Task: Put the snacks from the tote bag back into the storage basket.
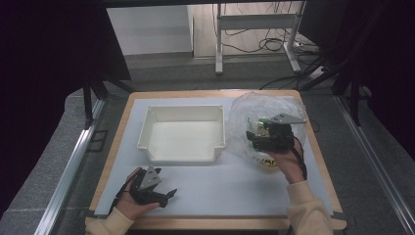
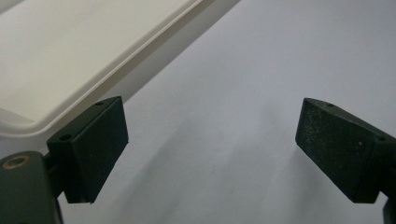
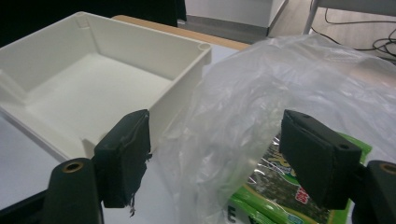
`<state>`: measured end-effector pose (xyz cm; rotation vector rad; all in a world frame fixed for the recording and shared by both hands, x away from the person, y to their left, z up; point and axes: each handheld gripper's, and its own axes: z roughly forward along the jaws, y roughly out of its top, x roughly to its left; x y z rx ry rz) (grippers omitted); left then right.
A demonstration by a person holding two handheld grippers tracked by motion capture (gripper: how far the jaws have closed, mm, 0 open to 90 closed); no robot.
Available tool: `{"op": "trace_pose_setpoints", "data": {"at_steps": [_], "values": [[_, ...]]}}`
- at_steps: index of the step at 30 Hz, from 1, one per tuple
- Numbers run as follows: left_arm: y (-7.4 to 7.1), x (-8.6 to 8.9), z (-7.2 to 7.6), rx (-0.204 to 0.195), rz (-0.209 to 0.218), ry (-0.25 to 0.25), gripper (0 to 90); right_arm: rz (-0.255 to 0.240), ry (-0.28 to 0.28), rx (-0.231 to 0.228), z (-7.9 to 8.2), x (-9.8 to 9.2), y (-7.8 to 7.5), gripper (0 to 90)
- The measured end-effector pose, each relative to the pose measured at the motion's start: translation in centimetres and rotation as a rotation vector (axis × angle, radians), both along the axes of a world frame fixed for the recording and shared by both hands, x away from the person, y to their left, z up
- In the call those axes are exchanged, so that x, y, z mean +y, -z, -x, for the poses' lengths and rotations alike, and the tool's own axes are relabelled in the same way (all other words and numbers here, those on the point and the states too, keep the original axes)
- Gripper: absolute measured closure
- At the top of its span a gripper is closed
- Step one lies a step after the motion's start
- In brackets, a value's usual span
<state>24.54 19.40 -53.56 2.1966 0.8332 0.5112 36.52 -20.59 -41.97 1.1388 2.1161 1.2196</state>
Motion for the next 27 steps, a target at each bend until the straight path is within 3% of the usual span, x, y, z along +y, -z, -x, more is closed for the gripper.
{"op": "trace_pose_setpoints", "data": {"at_steps": [11,19,27], "values": [[0.1,0.0,-0.1,0.003,0.000,0.000,9.2,-0.002,0.054,0.031,-1.2,-1.7,0.6,26.0],[-0.1,0.0,0.2,-0.003,0.012,0.011,9.2,0.038,0.086,0.074,-3.3,-2.4,0.3,28.2],[-0.3,0.1,0.2,-0.009,0.023,0.009,9.2,0.042,0.116,0.108,-4.6,-3.2,0.6,28.5]]}}
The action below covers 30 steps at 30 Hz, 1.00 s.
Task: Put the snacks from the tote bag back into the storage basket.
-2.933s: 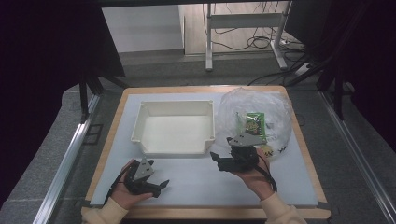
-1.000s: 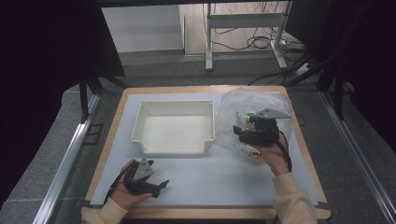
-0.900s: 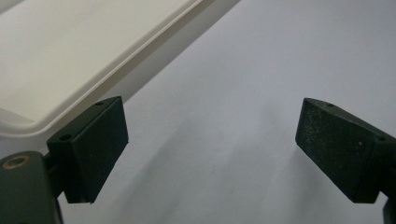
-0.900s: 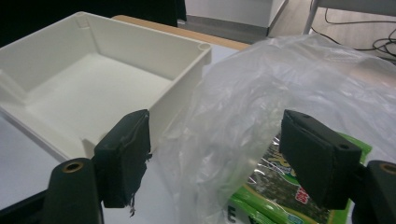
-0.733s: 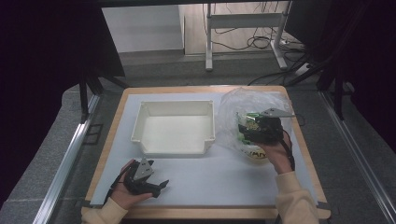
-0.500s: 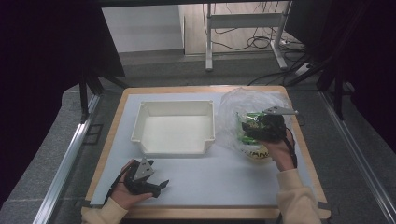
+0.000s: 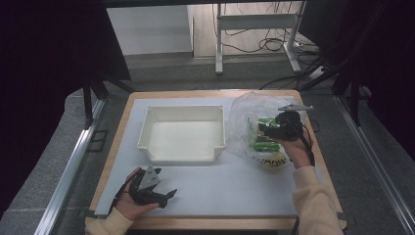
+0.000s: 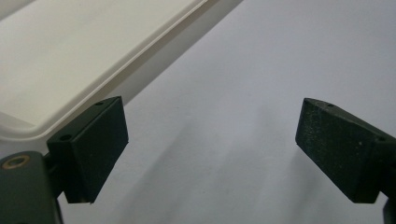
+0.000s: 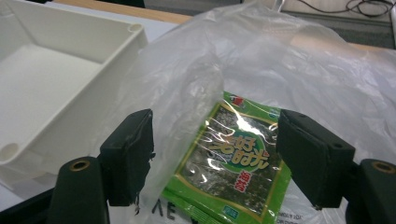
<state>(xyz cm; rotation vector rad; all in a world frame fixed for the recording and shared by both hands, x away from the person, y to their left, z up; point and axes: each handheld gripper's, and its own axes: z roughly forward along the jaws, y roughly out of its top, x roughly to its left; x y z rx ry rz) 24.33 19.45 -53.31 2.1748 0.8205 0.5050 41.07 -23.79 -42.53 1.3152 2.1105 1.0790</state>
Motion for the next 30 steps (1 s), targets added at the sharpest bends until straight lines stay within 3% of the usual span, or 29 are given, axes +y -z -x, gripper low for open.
{"op": "trace_pose_setpoints", "data": {"at_steps": [12,21,30], "values": [[0.0,0.0,0.0,0.001,-0.002,-0.001,9.2,0.022,0.032,0.083,-2.1,-1.3,0.7,31.7],[0.0,0.0,0.0,0.003,-0.006,0.000,9.2,0.029,0.040,0.120,-2.9,-1.6,1.2,35.2],[0.0,0.1,0.0,0.004,-0.005,0.000,9.2,0.038,0.068,0.190,-4.2,-1.9,2.6,39.6]]}}
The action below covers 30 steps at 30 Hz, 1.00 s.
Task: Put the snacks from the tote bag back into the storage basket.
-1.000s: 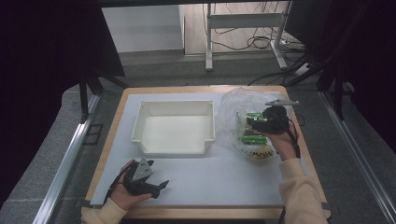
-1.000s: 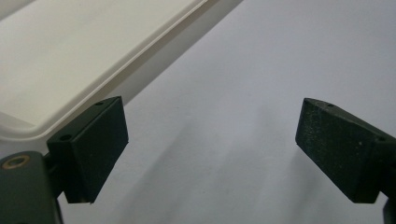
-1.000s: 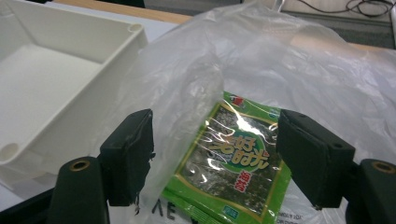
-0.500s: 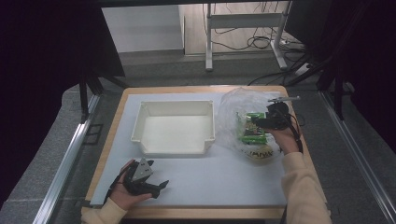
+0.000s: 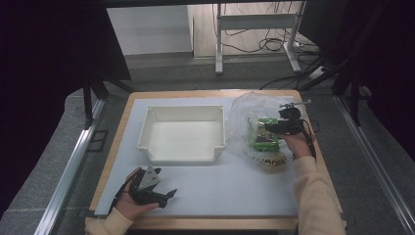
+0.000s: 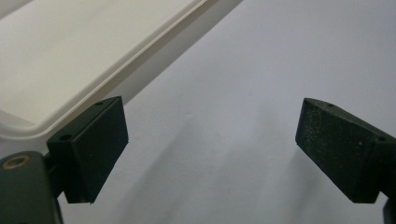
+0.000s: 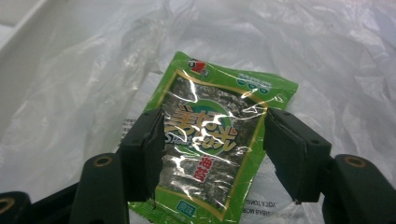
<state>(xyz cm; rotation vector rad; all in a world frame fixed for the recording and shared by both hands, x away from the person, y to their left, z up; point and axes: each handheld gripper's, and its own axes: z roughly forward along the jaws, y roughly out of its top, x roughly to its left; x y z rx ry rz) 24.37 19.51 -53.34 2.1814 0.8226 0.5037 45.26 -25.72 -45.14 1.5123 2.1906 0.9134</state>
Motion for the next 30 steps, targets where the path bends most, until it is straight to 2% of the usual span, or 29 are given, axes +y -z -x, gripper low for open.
{"op": "trace_pose_setpoints", "data": {"at_steps": [8,16,30], "values": [[0.0,0.0,0.0,-0.003,0.002,0.000,9.2,0.012,0.015,0.026,-0.5,-0.1,0.7,40.3],[-0.1,0.1,0.0,-0.004,0.004,0.000,9.2,0.010,0.026,0.096,-1.3,-0.7,1.8,44.4],[-0.1,0.1,0.1,-0.004,0.005,-0.001,9.2,0.007,0.052,0.169,-2.0,-1.4,2.7,50.5]]}}
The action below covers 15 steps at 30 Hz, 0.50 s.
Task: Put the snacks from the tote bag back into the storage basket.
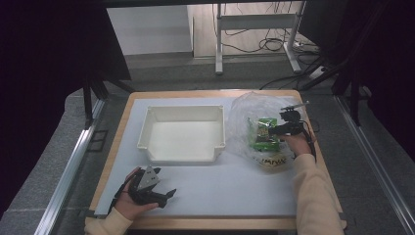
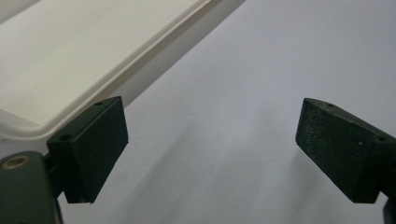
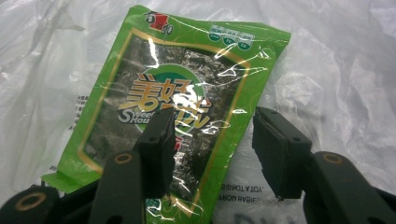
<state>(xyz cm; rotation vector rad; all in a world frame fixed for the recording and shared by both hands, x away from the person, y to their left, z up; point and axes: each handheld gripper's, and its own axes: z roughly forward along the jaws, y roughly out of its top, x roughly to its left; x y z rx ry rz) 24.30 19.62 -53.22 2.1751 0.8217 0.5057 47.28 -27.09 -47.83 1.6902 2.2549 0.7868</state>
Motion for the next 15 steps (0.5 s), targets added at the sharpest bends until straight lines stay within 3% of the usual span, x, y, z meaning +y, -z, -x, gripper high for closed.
{"op": "trace_pose_setpoints", "data": {"at_steps": [7,15], "values": [[-0.04,0.05,-0.02,-0.003,-0.002,0.001,9.2,-0.018,-0.002,0.017,-0.48,-0.10,0.09,54.3],[-0.05,0.07,0.01,-0.003,0.000,-0.001,9.2,0.002,0.010,0.055,-0.96,-0.32,0.34,57.5]]}}
